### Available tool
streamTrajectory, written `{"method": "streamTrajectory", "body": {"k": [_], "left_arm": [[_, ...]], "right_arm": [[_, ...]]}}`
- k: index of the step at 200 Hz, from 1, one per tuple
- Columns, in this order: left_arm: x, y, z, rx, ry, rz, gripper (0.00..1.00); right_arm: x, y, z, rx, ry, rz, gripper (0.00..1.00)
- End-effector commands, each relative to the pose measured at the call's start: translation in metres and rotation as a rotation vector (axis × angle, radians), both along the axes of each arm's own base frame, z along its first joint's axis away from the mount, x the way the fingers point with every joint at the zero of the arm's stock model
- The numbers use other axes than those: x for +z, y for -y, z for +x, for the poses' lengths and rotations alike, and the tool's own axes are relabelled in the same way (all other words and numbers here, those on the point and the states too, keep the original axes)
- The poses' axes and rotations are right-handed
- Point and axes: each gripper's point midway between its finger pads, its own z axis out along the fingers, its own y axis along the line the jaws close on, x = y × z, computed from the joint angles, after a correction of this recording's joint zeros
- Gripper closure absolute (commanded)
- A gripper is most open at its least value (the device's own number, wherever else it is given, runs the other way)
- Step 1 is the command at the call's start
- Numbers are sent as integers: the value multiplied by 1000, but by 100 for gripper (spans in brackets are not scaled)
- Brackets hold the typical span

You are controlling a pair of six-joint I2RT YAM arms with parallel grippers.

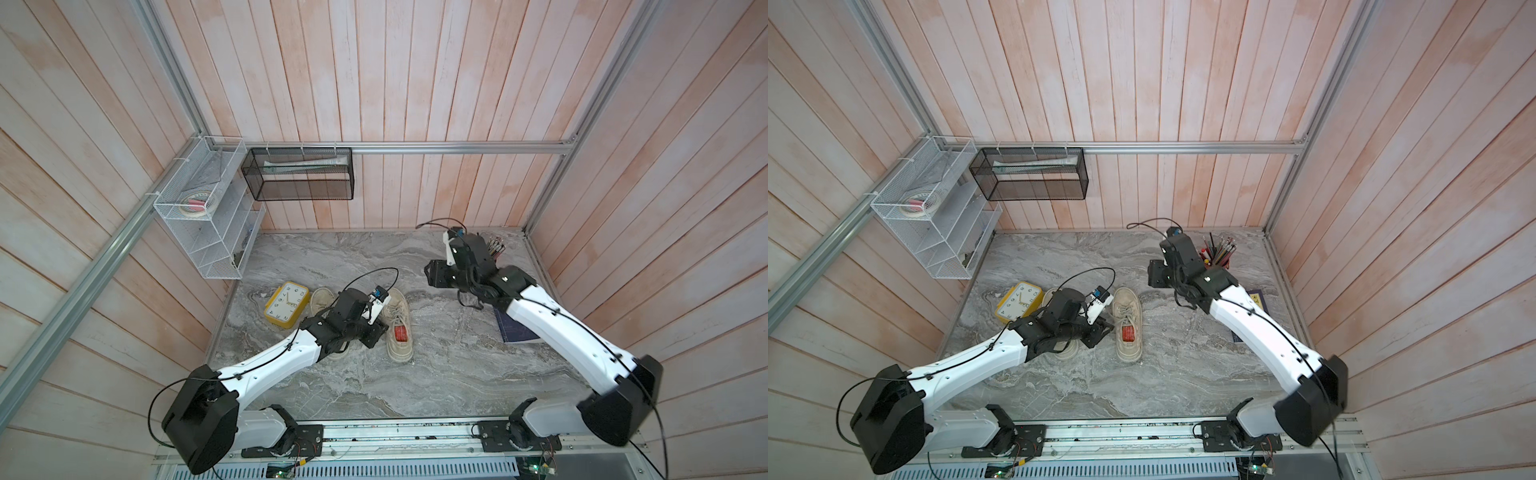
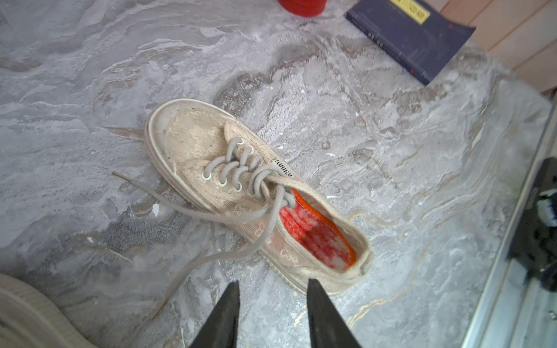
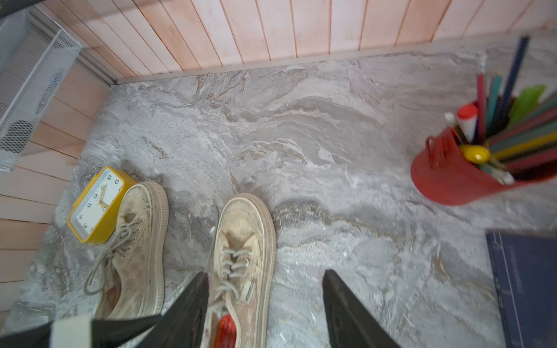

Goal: Remove the insole from the shoe
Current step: Untie the shoelace on the shoe.

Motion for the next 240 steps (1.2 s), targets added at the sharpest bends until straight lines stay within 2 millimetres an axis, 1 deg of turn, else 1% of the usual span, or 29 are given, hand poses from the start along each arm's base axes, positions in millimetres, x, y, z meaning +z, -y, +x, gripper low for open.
{"method": "streamTrajectory", "body": {"k": [1,18,32,50,83,103,122,154,173,181,196,222,240], "left_arm": [[-14,0,2,-113,58,110,60],[-21,3,10,-119,65,133,60],[-26,7,16,-123,63,143,62],[-35,9,22,-120,51,153,63],[-48,7,31,-107,46,177,67],[-52,6,33,-111,43,186,74],[-45,9,31,-127,38,163,82],[-22,17,28,-140,30,63,93],[-16,18,28,-140,19,32,100],[-14,19,26,-143,9,22,100],[-5,22,24,-154,-13,-13,100],[22,36,13,-188,-103,-150,100],[40,47,8,-173,-182,-259,100]], "right_arm": [[-26,13,-16,-102,-43,129,39],[-37,24,-31,-144,-62,194,40],[-43,29,-37,-159,-75,213,40],[-44,32,-39,-168,-82,212,40],[-39,33,-40,-162,-81,202,40],[-39,36,-42,-163,-82,194,41],[-39,39,-45,-166,-81,189,41],[-39,43,-49,-174,-78,193,41],[-39,44,-51,-175,-78,197,41],[-39,45,-51,-176,-79,197,41],[-39,45,-52,-176,-81,195,41],[-37,47,-53,-175,-79,194,41],[-36,47,-54,-172,-77,192,41]]}}
